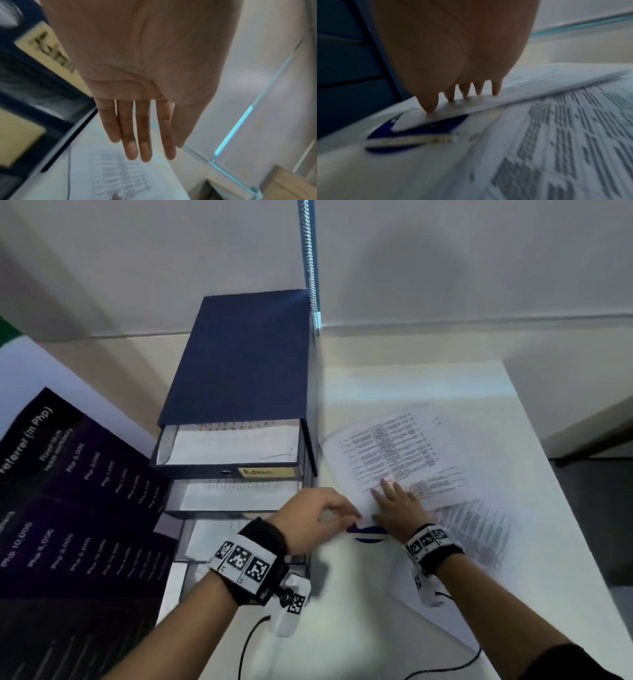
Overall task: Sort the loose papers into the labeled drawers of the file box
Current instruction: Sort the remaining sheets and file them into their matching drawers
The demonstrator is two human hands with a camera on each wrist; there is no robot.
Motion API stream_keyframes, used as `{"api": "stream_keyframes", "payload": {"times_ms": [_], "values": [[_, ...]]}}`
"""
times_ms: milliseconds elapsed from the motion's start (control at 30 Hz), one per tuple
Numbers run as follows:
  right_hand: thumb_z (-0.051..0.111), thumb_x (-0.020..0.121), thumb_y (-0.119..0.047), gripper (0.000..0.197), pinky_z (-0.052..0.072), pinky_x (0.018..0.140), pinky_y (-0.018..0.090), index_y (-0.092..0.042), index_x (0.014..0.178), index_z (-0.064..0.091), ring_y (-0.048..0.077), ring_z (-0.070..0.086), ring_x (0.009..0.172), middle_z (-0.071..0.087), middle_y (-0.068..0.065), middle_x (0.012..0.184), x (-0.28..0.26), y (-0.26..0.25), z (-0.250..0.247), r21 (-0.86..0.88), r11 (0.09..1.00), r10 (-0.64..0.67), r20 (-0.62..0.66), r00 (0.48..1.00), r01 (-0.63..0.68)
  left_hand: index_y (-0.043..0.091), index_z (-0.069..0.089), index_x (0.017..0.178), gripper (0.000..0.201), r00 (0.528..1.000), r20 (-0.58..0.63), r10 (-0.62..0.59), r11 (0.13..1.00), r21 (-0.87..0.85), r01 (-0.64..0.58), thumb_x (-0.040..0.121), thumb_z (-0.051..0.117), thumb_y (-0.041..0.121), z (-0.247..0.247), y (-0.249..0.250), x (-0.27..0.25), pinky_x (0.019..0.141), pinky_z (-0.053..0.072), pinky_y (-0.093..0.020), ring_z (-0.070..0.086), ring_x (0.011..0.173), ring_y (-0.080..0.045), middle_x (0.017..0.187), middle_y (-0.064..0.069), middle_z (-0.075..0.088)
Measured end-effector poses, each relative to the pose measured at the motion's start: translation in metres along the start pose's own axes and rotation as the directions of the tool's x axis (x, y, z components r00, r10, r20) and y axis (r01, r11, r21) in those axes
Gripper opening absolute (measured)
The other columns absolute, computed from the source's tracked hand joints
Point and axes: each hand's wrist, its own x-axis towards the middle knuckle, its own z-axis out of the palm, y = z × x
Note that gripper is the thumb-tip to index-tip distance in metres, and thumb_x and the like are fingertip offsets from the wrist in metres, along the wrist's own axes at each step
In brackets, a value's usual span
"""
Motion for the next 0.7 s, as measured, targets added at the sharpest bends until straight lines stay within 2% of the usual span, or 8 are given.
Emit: {"api": "stream_keyframes", "payload": {"times_ms": [100,200,300,367,433,533,600,700], "values": [[0.046,0.095,-0.047,0.041,0.034,0.107,0.05,-0.035,0.134,0.051,0.032,0.03,0.143,0.032,0.004,0.157,-0.034,0.015,0.014,0.014,0.988,-0.154,-0.005,0.988,0.154,0.026,0.073,0.11,0.02,0.996,0.059,-0.074,0.997,-0.001,0.074,0.09,0.068,0.027,0.039,-0.016,0.039,0.085,0.046,-0.017,0.062,0.098,-0.007,0.103,0.005,0.065],[0.052,0.093,-0.045,0.026,0.049,0.08,0.039,-0.03,0.091,0.073,0.02,0.062,0.108,0.067,-0.005,0.118,-0.071,0.039,0.024,0.027,0.965,-0.255,-0.106,0.961,0.259,0.024,0.066,0.121,0.034,0.982,0.002,-0.19,0.981,0.03,0.19,0.088,0.069,0.025,0.07,-0.043,0.079,0.097,0.037,-0.016,0.054,0.119,-0.017,0.125,-0.002,0.054],[0.049,0.096,-0.051,0.047,0.046,0.065,0.024,-0.017,0.071,0.069,0.009,0.057,0.062,0.066,-0.003,0.07,-0.093,0.071,0.018,0.41,0.911,0.118,-0.137,0.984,-0.052,0.02,0.052,0.137,0.055,0.933,-0.086,-0.349,0.922,0.148,0.358,0.086,0.07,0.027,0.092,-0.069,0.12,0.111,0.032,-0.025,0.042,0.134,-0.023,0.146,-0.005,0.037],[0.059,0.093,-0.045,0.039,0.048,0.061,0.022,-0.014,0.072,0.07,0.008,0.054,0.051,0.06,-0.006,0.057,-0.098,0.093,0.02,0.679,0.694,0.424,-0.114,0.899,-0.241,0.02,0.041,0.145,0.067,0.893,-0.143,-0.427,0.872,0.194,0.449,0.085,0.07,0.029,0.099,-0.084,0.145,0.118,0.026,-0.032,0.03,0.143,-0.024,0.156,-0.005,0.026],[0.07,0.087,-0.041,0.032,0.06,0.065,0.032,-0.011,0.095,0.074,0.014,0.068,0.057,0.071,-0.002,0.066,-0.096,0.105,0.026,0.89,0.34,0.608,0.038,0.793,-0.304,0.02,0.035,0.146,0.071,0.88,-0.176,-0.441,0.844,0.253,0.473,0.084,0.065,0.034,0.104,-0.098,0.167,0.117,0.028,-0.037,0.025,0.144,-0.025,0.157,-0.007,0.026],[0.083,0.076,-0.038,0.058,0.062,0.067,0.043,-0.006,0.12,0.061,0.024,0.074,0.073,0.075,0.012,0.088,-0.086,0.098,0.027,0.94,-0.136,0.535,0.335,0.776,-0.312,0.017,0.032,0.145,0.066,0.858,-0.168,-0.485,0.8,0.311,0.513,0.09,0.055,0.044,0.123,-0.097,0.18,0.113,0.033,-0.044,0.028,0.139,-0.034,0.154,-0.017,0.025],[0.085,0.063,-0.056,0.087,0.061,0.077,0.045,-0.008,0.129,0.055,0.026,0.073,0.089,0.071,0.013,0.109,-0.079,0.083,0.021,0.931,-0.112,0.517,0.353,0.779,-0.348,0.016,0.02,0.154,0.072,0.846,-0.17,-0.506,0.769,0.354,0.531,0.096,0.044,0.051,0.145,-0.084,0.175,0.12,0.023,-0.043,0.015,0.147,-0.036,0.162,-0.018,0.007],[0.074,0.076,-0.059,0.096,0.043,0.106,0.044,0.0,0.143,0.04,0.034,0.049,0.131,0.049,0.017,0.144,-0.075,0.067,0.014,0.869,0.181,0.611,0.268,0.745,-0.46,0.018,0.021,0.154,0.068,0.849,-0.186,-0.495,0.746,0.41,0.525,0.099,0.032,0.055,0.171,-0.059,0.162,0.119,0.022,-0.042,0.021,0.146,-0.036,0.161,-0.021,0.013]]}}
